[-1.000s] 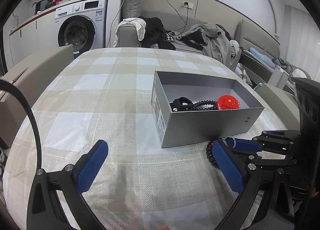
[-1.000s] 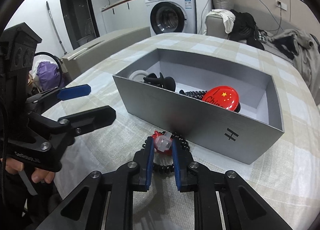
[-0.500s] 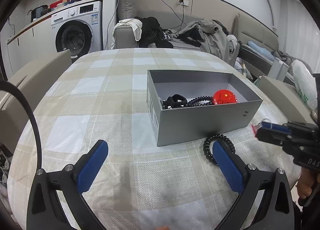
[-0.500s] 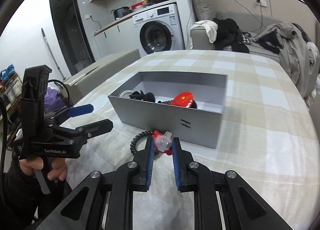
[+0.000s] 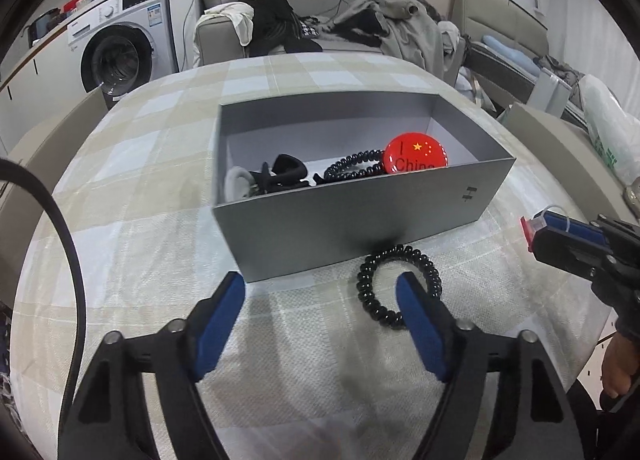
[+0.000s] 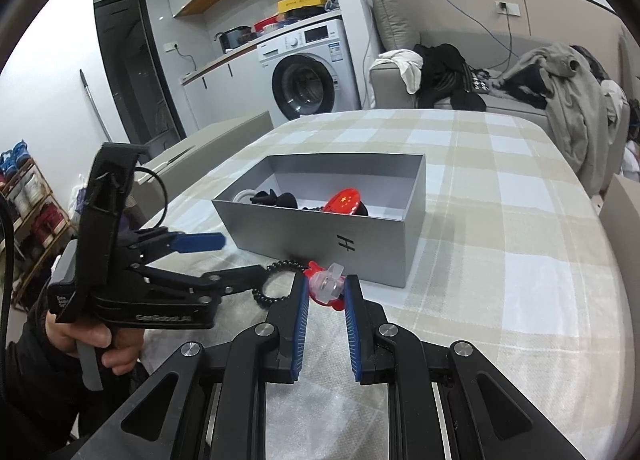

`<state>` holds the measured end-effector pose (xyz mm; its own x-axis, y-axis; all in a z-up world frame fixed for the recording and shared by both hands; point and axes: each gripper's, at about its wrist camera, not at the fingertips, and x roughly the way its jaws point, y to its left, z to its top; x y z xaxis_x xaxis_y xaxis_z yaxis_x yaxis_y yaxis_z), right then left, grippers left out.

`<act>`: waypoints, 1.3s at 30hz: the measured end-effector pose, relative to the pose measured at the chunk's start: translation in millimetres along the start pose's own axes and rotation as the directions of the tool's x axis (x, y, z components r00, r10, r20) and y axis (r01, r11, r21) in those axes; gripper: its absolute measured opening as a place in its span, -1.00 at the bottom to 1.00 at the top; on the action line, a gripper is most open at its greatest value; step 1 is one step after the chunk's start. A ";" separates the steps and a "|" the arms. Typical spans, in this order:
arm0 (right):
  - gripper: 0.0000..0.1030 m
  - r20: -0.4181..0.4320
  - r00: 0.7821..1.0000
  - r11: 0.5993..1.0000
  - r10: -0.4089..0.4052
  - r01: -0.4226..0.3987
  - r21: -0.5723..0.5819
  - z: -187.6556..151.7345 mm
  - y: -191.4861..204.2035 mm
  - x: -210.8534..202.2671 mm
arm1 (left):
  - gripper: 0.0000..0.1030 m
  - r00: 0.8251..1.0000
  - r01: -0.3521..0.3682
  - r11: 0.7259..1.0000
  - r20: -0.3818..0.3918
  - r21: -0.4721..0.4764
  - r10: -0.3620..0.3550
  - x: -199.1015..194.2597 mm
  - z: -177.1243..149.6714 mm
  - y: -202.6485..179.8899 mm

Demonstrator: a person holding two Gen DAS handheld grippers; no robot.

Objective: Organize jewelry
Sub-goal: 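Grasp the black coiled hair tie with the left tool while the right tool lifts the bracelet, then carry the coiled hair tie and the charm bracelet over the gray box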

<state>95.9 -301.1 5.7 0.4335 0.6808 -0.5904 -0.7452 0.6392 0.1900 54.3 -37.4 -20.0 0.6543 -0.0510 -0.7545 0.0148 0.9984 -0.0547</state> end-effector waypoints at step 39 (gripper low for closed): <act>-0.68 0.069 0.998 0.999 -0.001 -0.001 0.034 5.6 -2.3 -13.2 | -0.91 0.975 0.069 0.993 0.203 0.098 -0.088 -40.4 6.4 -7.4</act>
<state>94.7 -309.6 17.4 0.4684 0.7029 -0.5352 -0.7278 0.6504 0.2173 32.6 -42.5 15.0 0.7904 -0.1328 -0.5980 0.1340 0.9901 -0.0427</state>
